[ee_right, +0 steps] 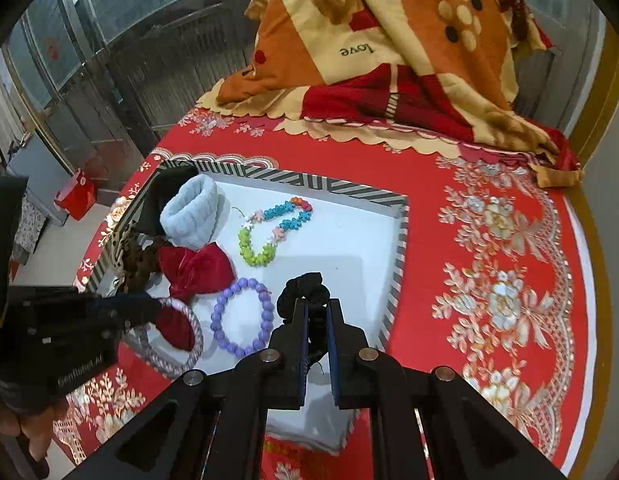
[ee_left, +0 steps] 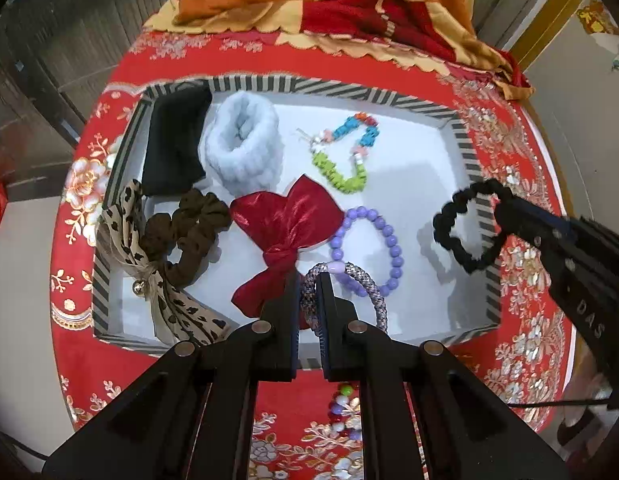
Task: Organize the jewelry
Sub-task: 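Carry the sparkly bracelet and black scrunchie over the tray with both tools, then open both tools to release the bracelet and black scrunchie into the tray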
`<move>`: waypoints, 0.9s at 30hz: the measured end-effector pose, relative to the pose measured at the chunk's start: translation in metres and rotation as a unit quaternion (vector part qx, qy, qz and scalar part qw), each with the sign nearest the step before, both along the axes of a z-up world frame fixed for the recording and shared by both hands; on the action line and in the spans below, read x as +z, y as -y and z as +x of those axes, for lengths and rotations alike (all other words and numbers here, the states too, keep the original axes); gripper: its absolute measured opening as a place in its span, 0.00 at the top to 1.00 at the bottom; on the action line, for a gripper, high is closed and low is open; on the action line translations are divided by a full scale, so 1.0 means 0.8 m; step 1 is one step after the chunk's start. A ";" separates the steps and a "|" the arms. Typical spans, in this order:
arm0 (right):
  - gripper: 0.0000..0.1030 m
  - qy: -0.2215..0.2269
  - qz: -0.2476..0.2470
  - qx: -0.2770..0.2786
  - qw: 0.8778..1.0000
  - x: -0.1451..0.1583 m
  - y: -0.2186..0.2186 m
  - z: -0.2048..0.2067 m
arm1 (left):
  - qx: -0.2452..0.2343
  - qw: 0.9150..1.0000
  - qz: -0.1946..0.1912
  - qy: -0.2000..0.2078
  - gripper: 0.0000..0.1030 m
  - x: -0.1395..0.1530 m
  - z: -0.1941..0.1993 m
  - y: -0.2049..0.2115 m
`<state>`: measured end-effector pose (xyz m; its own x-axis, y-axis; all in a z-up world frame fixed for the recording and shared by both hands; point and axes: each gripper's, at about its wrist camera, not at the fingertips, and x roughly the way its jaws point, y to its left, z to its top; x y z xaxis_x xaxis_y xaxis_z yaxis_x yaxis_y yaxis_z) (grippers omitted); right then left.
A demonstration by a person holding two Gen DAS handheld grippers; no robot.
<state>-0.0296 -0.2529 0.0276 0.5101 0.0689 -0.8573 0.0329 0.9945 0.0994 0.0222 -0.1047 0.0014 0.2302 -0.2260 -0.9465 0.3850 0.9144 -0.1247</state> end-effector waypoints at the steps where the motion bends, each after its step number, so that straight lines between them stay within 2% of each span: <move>1: 0.92 -0.002 0.000 0.000 1.000 -0.002 0.000 0.004 | 0.000 1.000 0.001 -0.004 0.94 -0.003 0.002 -0.001; 19: 0.92 -0.038 0.006 -0.010 0.999 -0.053 0.018 0.081 | 0.000 0.999 -0.002 -0.047 0.94 -0.038 0.023 -0.007; 27: 0.92 -0.055 -0.015 -0.024 0.998 -0.073 0.026 0.104 | 0.001 0.999 -0.006 -0.052 0.94 -0.040 0.027 -0.008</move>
